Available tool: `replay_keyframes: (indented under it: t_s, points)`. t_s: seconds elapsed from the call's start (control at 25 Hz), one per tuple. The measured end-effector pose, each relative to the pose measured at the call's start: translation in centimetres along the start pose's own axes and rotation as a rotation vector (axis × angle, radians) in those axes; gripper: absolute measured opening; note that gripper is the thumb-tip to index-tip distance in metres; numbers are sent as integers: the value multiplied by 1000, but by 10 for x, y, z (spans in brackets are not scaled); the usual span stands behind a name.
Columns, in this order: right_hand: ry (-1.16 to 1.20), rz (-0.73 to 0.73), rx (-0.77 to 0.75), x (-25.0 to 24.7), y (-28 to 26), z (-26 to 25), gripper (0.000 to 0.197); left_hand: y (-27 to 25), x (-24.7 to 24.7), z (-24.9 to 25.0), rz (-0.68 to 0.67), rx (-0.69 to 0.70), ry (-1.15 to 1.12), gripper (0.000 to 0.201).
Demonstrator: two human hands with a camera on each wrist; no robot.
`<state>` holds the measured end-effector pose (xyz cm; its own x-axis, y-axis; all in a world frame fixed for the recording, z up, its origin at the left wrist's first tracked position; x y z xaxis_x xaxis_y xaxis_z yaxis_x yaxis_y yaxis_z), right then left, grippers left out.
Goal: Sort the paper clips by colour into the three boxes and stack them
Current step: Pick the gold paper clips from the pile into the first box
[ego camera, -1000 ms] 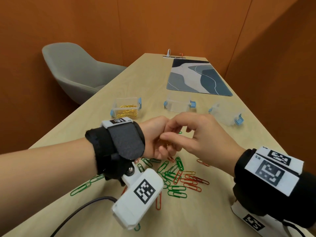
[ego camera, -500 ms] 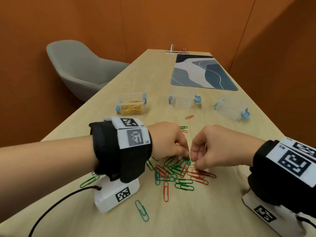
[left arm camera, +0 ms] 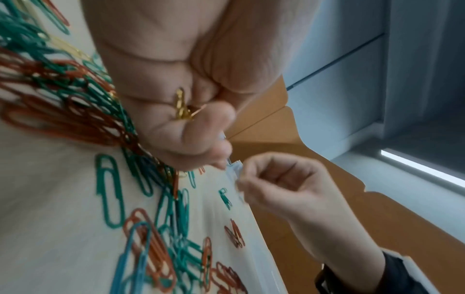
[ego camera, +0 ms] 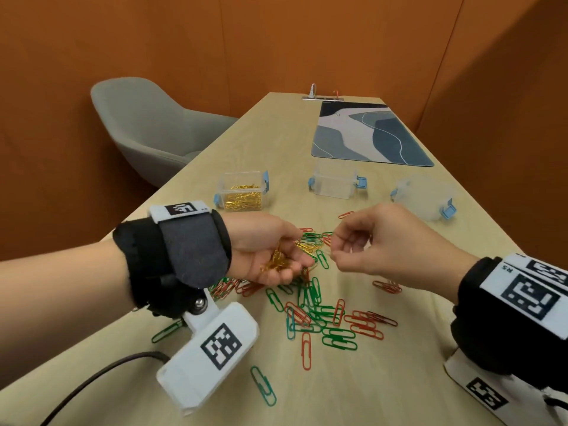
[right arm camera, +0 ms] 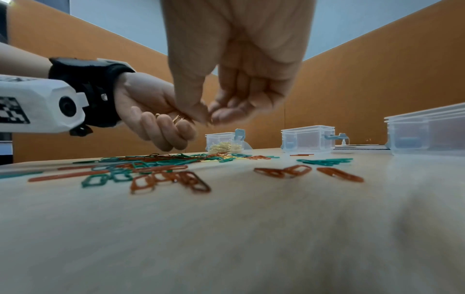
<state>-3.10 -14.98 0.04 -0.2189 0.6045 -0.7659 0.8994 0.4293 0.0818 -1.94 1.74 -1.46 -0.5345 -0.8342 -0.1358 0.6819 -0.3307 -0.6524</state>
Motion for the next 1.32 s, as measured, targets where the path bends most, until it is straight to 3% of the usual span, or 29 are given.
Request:
replay_keyframes:
  t_s: [0.16, 0.28, 0.36, 0.48, 0.6, 0.68, 0.8, 0.92, 1.0, 1.08, 1.2, 1.32]
  points:
    - [49, 40, -179, 5, 5, -13, 3, 7, 13, 5, -125, -3, -74, 37]
    - [-37, 154, -128, 6, 12, -4, 3, 7, -5, 8, -93, -44, 13, 41]
    - [-148, 122, -67, 8, 18, 3, 10, 4, -38, 14, 103, -48, 149, 43]
    - [-259, 13, -41, 14, 23, 6, 18, 1, -89, 33, 523, 77, 322, 40]
    - [-287, -26, -32, 17, 31, 3, 22, 7, -119, 52, 766, 221, 201, 36]
    - [-302, -55, -44, 20, 34, 1, 26, 17, -125, 57, 763, 268, 113, 39]
    - [-316, -169, -74, 24, 33, 1, 36, 25, -126, 55, 744, 344, 178, 45]
    - [-341, -224, -40, 24, 31, 3, 20, 11, -120, 48, 781, 453, 225, 38]
    - [-321, -216, -14, 23, 30, 2, 6, -2, -106, 35, 766, 449, 417, 24]
    - [-276, -186, 0, 22, 30, 1, 2, -7, -88, 17, 646, 407, 653, 13]
    - [-251, -92, 35, 19, 32, 1, 8, -8, -56, 0, 421, 390, 952, 28]
    - [-285, -150, 85, 20, 30, 5, 8, -4, -37, -1, 373, 402, 1166, 34]
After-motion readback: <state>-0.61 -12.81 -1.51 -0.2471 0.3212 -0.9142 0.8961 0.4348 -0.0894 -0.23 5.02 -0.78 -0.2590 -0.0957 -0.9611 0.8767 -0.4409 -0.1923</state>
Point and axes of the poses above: each hand's wrist, its own y-axis towards the middle knuckle, its own x-axis out of the palm, z = x × y, the point moved 2 cm from there along y, towards the middle knuckle, and after that the axes turned 3 degrees about y, right-handed, at the moved point
